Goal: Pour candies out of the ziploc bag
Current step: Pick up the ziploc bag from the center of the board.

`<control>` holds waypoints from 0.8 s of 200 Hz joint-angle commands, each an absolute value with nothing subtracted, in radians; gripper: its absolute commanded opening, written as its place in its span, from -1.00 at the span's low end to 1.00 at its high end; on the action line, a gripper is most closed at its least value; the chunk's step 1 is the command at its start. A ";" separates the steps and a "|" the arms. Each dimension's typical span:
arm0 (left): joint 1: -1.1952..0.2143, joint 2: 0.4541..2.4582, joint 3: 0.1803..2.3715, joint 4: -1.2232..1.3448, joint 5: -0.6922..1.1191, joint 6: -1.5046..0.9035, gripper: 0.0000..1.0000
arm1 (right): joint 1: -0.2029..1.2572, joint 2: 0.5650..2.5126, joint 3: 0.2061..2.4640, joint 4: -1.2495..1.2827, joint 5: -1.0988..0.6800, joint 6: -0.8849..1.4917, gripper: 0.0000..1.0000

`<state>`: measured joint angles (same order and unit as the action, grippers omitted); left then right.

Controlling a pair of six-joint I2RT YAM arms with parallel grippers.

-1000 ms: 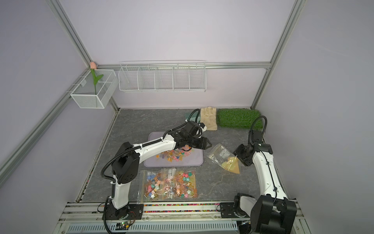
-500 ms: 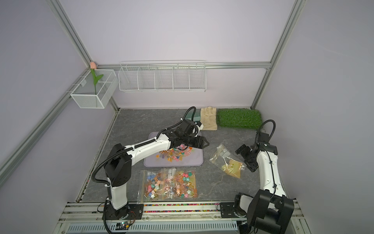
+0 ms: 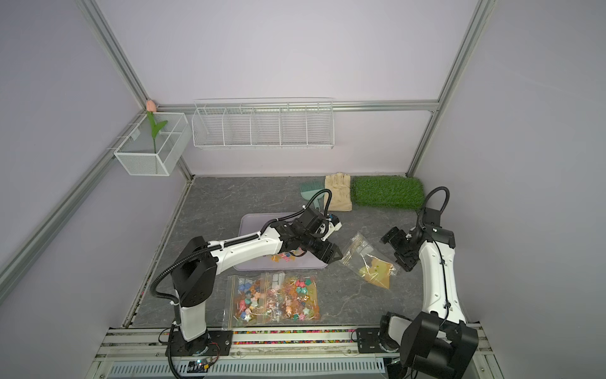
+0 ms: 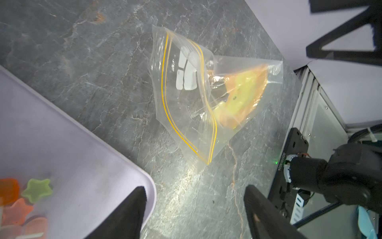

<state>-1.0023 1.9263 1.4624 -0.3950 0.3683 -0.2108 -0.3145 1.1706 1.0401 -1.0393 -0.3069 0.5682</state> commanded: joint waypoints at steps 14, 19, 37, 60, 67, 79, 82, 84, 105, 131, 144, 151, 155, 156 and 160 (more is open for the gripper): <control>-1.017 1.962 1.469 -0.311 0.404 -0.107 0.58 | -0.309 1.141 1.051 -1.067 -0.382 0.567 0.78; -1.020 1.972 1.477 -0.309 0.407 -0.102 0.58 | -0.308 1.140 1.049 -1.064 -0.386 0.567 0.78; -1.030 2.005 1.501 -0.303 0.414 -0.102 0.58 | -0.302 1.133 1.046 -1.058 -0.391 0.565 0.78; -1.041 2.036 1.527 -0.291 0.430 -0.103 0.55 | -0.296 1.128 1.046 -1.055 -0.391 0.562 0.78; -1.044 2.047 1.540 -0.295 0.437 -0.102 0.51 | -0.296 1.126 1.046 -1.054 -0.392 0.563 0.78; -1.051 2.061 1.559 -0.306 0.437 -0.102 0.43 | -0.295 1.123 1.046 -1.053 -0.392 0.562 0.78; -1.052 2.065 1.562 -0.308 0.437 -0.102 0.40 | -0.295 1.123 1.046 -1.052 -0.391 0.563 0.78; -1.052 2.066 1.566 -0.308 0.439 -0.102 0.38 | -0.293 1.123 1.047 -1.052 -0.391 0.562 0.78; -1.055 2.092 1.585 -0.320 0.442 -0.103 0.14 | -0.293 1.121 1.046 -1.050 -0.389 0.563 0.78; -1.057 2.103 1.597 -0.334 0.438 -0.106 -0.31 | -0.293 1.121 1.046 -1.049 -0.387 0.561 0.78; -1.057 2.105 1.597 -0.333 0.433 -0.109 -0.51 | -0.291 1.121 1.046 -1.046 -0.385 0.561 0.78; -1.057 2.107 1.597 -0.333 0.432 -0.108 -0.59 | -0.292 1.122 1.046 -1.043 -0.385 0.561 0.78; -1.057 2.107 1.598 -0.336 0.430 -0.109 -0.64 | -0.291 1.123 1.045 -1.043 -0.385 0.561 0.78; -1.057 2.107 1.598 -0.335 0.430 -0.109 -0.65 | -0.291 1.123 1.045 -1.043 -0.385 0.561 0.78; -1.057 2.108 1.601 -0.338 0.425 -0.110 -0.70 | -0.291 1.123 1.045 -1.042 -0.386 0.561 0.79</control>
